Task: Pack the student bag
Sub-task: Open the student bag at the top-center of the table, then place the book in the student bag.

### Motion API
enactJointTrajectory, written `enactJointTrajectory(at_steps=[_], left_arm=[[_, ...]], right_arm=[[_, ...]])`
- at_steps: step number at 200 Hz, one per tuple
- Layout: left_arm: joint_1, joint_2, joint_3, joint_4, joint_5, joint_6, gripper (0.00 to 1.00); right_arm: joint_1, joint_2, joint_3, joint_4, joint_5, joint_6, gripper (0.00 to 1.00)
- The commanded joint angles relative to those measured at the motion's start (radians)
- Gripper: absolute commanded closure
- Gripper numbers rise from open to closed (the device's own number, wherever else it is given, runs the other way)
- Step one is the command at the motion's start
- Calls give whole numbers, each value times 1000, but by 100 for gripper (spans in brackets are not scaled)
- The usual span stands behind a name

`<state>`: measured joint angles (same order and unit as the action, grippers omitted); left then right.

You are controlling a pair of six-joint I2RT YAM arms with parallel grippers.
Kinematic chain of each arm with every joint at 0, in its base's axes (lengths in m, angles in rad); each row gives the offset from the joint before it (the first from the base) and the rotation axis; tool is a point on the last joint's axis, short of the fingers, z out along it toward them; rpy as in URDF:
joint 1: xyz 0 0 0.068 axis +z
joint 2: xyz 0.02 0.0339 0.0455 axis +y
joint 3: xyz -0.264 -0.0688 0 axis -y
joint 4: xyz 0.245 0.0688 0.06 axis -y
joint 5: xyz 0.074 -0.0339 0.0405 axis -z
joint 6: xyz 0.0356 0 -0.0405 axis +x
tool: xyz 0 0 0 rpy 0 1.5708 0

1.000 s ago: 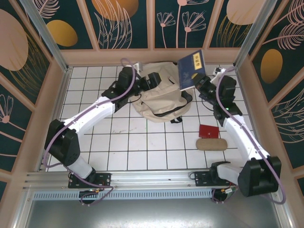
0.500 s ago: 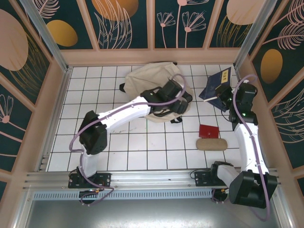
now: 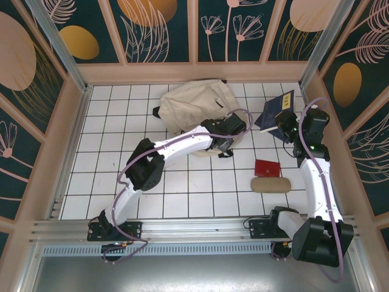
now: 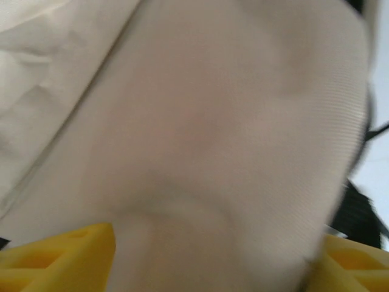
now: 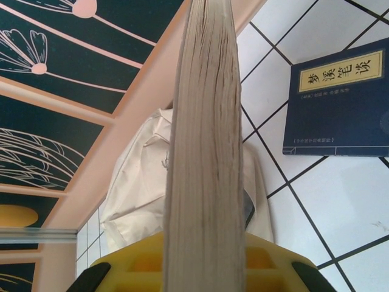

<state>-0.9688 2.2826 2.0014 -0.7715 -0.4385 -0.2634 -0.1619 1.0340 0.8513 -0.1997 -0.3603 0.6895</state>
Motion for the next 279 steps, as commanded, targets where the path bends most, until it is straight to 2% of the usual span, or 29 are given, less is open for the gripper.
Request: enactJointTrajectory(at_steps=[1,32,48,77,85,113,143,173,193,236,279], left_arm=[[2,6,59,-33,-177,-8,35],[4,-40,62,18,-241,-11,54],[5,-66,37,57,-278,-6,68],[35,-98,18,101,-266,-19,88],[44,-108,22,112,-277,-17,91],[77,-142,73,146,-304,-5,93],[103,-174,128,208,-365,13,94],[111,-182,179,259,-420,42,95],[114,-193,185,288,-435,47,95],[114,-209,192,300,-410,52,95],[114,-224,189,277,-400,41,94]], right_arm=[[-7,-12,-3,33,-28,11,97],[-7,-12,-5,33,-39,16,97],[-8,-14,-11,31,-42,16,97],[-7,-7,-43,59,-104,11,98],[-6,-5,-54,70,-137,8,98],[12,-5,-98,102,-283,-9,98],[82,-11,-150,119,-415,-15,97],[183,-4,-210,151,-422,33,98],[243,14,-271,275,-446,120,98],[385,170,-257,540,-361,246,98],[411,317,-160,689,-227,283,98]])
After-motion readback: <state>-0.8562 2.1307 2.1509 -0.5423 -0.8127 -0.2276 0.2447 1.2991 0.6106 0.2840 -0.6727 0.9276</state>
